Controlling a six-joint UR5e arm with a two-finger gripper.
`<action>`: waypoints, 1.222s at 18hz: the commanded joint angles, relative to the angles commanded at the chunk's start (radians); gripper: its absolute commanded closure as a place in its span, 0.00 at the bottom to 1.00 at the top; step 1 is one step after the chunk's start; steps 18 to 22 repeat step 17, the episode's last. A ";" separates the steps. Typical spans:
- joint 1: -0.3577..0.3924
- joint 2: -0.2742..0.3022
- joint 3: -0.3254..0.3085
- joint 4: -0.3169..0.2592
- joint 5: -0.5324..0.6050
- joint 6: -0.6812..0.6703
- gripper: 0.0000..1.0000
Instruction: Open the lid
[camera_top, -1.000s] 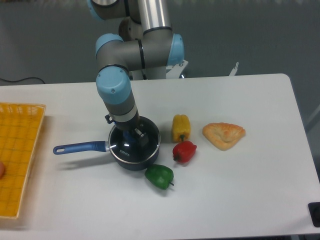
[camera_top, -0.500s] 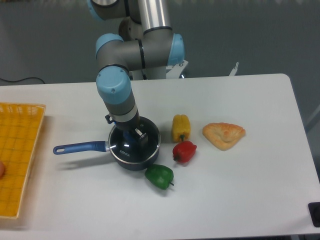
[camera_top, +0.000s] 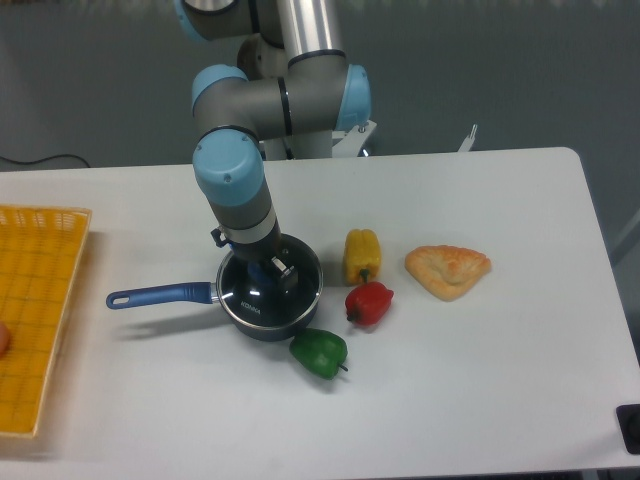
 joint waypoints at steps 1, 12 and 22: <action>0.003 0.000 0.032 -0.061 0.002 0.000 0.60; 0.087 0.020 0.114 -0.215 -0.003 0.094 0.60; 0.110 0.018 0.126 -0.216 -0.005 0.110 0.60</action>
